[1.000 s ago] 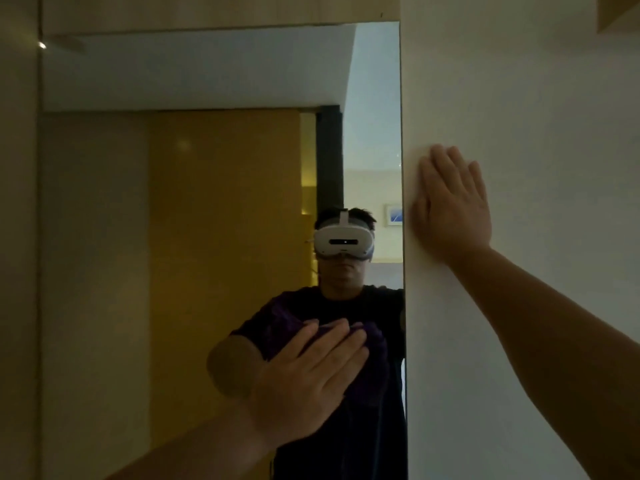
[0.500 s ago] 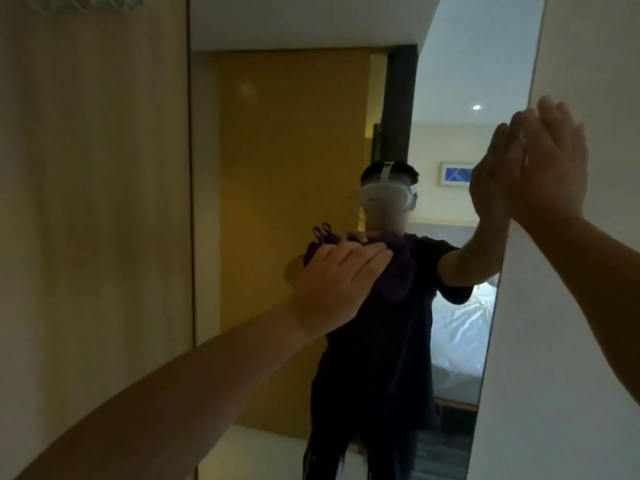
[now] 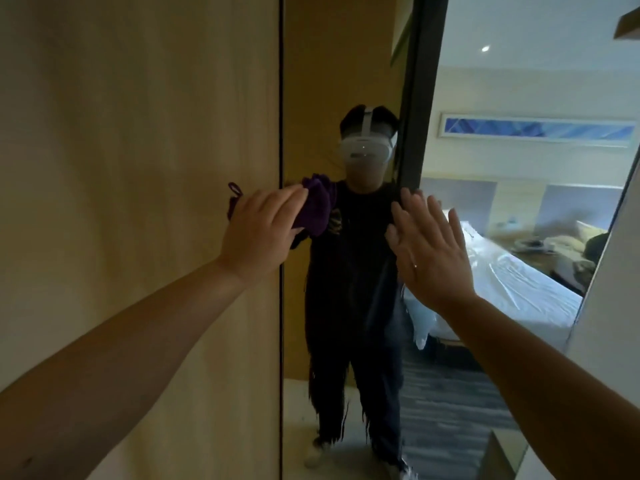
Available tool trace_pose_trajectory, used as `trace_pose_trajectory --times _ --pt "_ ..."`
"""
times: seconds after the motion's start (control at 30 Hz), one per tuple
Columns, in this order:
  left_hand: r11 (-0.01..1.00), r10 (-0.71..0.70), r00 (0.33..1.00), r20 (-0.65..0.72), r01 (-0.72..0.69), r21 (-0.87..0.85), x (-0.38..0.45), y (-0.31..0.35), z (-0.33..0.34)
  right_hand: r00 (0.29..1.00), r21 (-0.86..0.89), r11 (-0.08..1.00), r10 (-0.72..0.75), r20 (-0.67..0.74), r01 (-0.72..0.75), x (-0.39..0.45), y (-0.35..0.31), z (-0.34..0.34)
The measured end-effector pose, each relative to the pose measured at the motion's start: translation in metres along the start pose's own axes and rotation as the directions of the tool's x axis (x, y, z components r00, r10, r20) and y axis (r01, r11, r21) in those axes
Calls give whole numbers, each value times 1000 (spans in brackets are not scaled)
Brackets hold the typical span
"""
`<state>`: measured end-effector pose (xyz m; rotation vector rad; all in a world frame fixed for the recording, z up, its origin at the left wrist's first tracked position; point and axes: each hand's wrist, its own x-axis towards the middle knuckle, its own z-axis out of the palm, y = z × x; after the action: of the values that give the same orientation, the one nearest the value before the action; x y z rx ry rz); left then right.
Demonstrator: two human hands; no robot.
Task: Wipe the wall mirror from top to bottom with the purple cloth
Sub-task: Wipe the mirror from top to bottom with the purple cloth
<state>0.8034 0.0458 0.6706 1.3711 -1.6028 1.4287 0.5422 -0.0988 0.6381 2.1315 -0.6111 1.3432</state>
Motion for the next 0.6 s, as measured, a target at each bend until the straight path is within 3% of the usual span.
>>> trace_pose_trajectory --times 0.23,0.3,0.4,0.6 --pt "995 68 989 -133 -77 -65 32 12 22 998 -175 984 32 60 -21 -7 21 23" --pt "994 96 985 -143 -102 -38 48 15 34 1000 -185 983 4 16 -1 -8 27 32" --pt "993 113 992 -51 -112 26 53 22 59 995 -190 981 -54 -89 36 -10 33 44" --pt "973 223 974 -30 -221 68 -42 58 100 968 -208 973 -142 -209 98 -11 40 54"
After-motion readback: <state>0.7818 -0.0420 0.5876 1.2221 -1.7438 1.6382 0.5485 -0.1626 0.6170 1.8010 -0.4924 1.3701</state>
